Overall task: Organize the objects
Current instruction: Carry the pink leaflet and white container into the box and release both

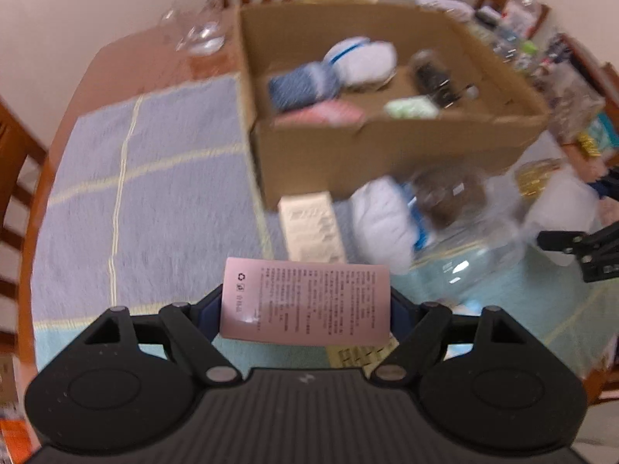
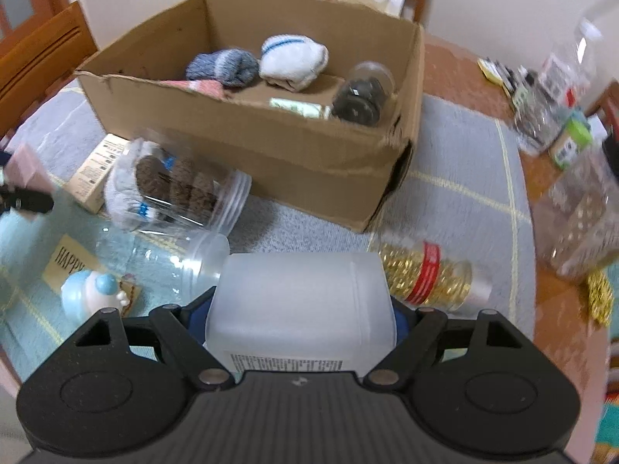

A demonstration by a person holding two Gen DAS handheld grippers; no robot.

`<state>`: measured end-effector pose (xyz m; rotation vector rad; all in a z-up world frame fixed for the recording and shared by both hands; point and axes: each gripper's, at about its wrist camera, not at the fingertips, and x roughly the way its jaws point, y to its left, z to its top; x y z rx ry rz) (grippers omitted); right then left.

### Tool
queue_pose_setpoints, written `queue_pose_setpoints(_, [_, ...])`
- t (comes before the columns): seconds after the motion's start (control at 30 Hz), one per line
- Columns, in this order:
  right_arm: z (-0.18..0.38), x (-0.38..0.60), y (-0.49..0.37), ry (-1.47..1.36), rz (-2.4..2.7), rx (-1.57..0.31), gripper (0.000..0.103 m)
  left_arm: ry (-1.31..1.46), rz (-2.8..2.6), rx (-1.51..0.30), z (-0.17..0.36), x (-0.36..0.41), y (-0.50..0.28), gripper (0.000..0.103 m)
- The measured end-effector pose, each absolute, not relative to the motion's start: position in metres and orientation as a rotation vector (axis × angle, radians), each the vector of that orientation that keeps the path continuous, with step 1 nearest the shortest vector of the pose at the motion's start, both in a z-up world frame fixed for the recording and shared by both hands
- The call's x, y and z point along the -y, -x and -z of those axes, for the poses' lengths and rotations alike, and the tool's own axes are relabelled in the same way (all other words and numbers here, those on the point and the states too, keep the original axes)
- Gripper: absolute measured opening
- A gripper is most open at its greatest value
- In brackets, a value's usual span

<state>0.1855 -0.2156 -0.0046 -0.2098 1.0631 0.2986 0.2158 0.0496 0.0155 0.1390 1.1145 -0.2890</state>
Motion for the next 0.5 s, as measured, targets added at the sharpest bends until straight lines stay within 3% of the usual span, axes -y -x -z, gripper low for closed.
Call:
queue_pose_setpoints(0.3, [-0.061,0.215,-0.201,0.228,-0.389,-0.941,0.087,-0.151,0.431,-0.944,-0.093,-0.018,-0.251,0.081])
queue_pose_setpoints(0.5, [-0.098,0.208,-0.227,0.217,-0.421,-0.837,0.087,-0.150,0.431,-0.888,-0.099,0.012,-0.290,0.081])
